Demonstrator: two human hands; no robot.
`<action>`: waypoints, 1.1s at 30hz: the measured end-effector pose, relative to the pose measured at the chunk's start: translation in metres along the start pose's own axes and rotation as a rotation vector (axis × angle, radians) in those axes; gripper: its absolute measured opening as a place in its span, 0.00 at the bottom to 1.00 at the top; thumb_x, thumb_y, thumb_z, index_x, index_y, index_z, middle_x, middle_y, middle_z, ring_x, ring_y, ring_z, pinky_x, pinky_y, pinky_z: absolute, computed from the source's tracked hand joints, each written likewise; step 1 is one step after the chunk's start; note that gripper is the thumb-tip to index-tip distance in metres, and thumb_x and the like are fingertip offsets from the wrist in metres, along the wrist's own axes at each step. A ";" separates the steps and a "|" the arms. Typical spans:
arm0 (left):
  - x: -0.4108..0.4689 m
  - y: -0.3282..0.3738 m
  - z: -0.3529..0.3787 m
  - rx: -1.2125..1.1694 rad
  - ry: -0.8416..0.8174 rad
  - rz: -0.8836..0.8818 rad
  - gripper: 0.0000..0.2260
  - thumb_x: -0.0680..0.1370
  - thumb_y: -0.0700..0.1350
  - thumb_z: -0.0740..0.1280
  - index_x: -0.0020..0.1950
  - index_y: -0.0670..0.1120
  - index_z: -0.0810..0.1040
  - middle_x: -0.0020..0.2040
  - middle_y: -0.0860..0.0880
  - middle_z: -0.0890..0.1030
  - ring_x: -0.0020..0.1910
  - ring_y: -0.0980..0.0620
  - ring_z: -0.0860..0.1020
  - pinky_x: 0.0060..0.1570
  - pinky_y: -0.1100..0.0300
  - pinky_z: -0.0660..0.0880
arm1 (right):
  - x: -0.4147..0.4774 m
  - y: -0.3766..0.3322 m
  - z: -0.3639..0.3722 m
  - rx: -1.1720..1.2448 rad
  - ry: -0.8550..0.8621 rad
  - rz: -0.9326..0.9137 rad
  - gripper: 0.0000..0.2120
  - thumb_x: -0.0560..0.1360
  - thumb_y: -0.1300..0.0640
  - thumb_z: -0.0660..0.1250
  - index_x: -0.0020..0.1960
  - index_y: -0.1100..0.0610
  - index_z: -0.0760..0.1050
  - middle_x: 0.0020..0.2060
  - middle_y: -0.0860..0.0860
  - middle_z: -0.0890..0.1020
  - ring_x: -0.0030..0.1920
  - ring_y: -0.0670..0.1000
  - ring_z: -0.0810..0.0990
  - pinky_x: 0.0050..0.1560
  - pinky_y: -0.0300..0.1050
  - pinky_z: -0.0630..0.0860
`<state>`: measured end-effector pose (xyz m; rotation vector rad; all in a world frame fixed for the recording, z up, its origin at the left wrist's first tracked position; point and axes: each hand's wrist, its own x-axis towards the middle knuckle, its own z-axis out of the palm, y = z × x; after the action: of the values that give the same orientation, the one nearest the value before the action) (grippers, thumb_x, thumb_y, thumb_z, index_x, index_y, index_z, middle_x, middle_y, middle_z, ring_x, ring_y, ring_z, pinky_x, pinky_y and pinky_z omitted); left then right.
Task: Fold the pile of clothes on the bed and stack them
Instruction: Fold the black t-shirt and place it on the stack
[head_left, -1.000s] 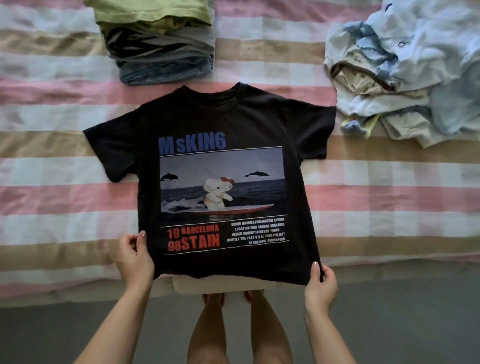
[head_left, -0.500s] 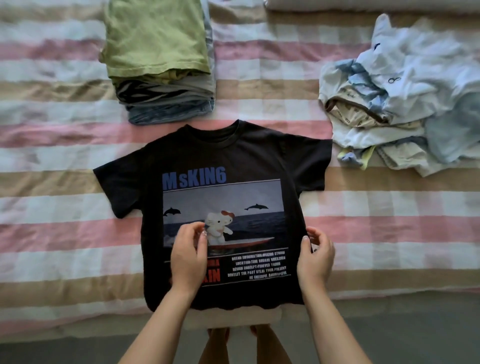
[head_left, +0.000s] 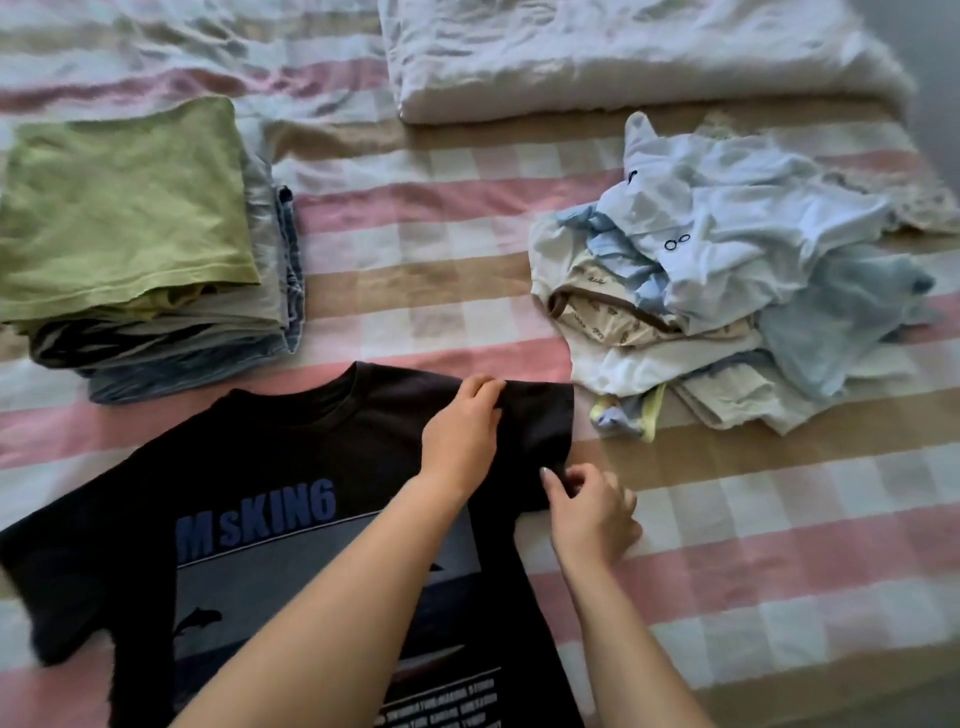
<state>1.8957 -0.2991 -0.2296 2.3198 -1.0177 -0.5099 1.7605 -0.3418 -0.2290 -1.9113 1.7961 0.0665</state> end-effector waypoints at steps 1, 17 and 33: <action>0.010 0.003 0.002 0.061 -0.036 0.017 0.16 0.78 0.42 0.61 0.66 0.46 0.71 0.67 0.51 0.70 0.56 0.44 0.77 0.46 0.51 0.74 | 0.000 0.002 -0.002 0.002 0.008 -0.014 0.14 0.74 0.42 0.64 0.52 0.52 0.75 0.51 0.50 0.78 0.57 0.55 0.70 0.51 0.49 0.64; 0.036 0.014 -0.042 -0.494 -0.250 -0.060 0.10 0.72 0.29 0.64 0.42 0.44 0.76 0.40 0.44 0.80 0.38 0.51 0.78 0.43 0.60 0.74 | -0.031 -0.011 -0.020 0.334 0.187 -0.258 0.08 0.67 0.61 0.73 0.45 0.55 0.79 0.39 0.49 0.82 0.41 0.54 0.80 0.42 0.51 0.74; -0.036 -0.060 -0.044 0.213 -0.123 0.253 0.19 0.77 0.40 0.60 0.68 0.47 0.71 0.73 0.44 0.64 0.73 0.44 0.60 0.71 0.45 0.58 | -0.085 -0.025 0.048 -0.371 0.094 -0.838 0.22 0.73 0.48 0.62 0.63 0.58 0.76 0.64 0.55 0.75 0.64 0.55 0.74 0.57 0.57 0.74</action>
<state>1.9292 -0.2236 -0.2279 2.3154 -1.4647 -0.4660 1.7879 -0.2448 -0.2305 -2.8223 0.9405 0.0145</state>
